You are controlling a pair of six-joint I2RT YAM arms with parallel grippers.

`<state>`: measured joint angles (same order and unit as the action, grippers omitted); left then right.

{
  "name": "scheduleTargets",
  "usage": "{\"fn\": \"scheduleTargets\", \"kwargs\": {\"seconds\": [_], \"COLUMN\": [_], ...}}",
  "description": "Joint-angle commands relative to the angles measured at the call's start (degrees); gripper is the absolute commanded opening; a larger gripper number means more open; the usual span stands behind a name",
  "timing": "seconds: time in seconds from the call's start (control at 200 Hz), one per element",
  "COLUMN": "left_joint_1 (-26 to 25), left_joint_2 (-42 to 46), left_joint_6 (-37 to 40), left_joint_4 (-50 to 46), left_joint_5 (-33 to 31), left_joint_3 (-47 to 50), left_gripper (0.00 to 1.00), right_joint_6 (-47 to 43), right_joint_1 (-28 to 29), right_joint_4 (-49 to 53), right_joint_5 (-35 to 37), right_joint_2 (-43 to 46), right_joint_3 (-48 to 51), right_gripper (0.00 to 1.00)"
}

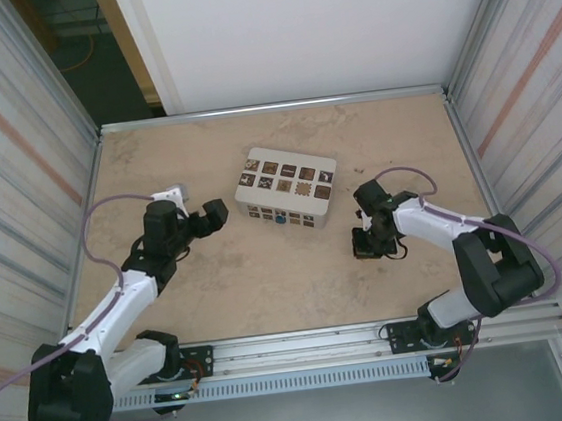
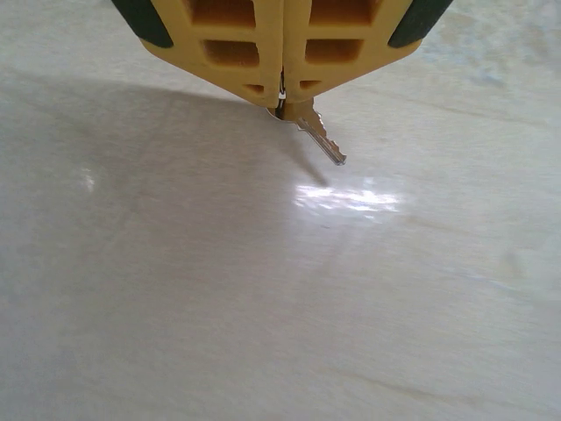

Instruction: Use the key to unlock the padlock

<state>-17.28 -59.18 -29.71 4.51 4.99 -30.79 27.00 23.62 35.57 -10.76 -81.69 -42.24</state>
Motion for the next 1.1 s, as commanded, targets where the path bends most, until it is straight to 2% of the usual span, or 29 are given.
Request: {"fn": "scheduleTargets", "kwargs": {"seconds": [0.0,0.261,0.371,0.506,0.782,1.092], "left_joint_1": [0.41,0.28,-0.9,-4.21,-10.83,-15.21], "left_joint_2": [1.9,0.25,-2.05,-6.14,-13.27,-20.35], "left_joint_6": [-1.6,-3.26,-4.23,-1.67,-2.4,-4.78], "left_joint_4": [1.08,1.86,2.51,-0.07,2.88,5.3], "left_joint_5": [2.74,11.08,14.88,17.82,21.4,24.63], "left_joint_3": [-1.64,-4.49,-6.66,-11.97,-18.7,-23.81], "left_gripper": [0.98,0.91,0.88,0.8,0.65,0.51], "right_joint_6": [2.85,8.91,10.64,11.23,9.67,7.15], "right_joint_1": [0.31,0.54,1.46,3.18,6.4,8.7], "right_joint_4": [-6.29,-20.92,-26.55,-32.43,-40.63,-42.86], "right_joint_5": [-4.31,-8.94,-8.57,-6.51,-4.44,-3.82], "right_joint_2": [4.13,11.1,13.02,14.84,15.42,15.03], "right_joint_3": [0.86,3.29,3.13,2.24,0.94,0.32], "right_gripper": [0.0,0.0,0.0,0.0,0.0,0.0]}}
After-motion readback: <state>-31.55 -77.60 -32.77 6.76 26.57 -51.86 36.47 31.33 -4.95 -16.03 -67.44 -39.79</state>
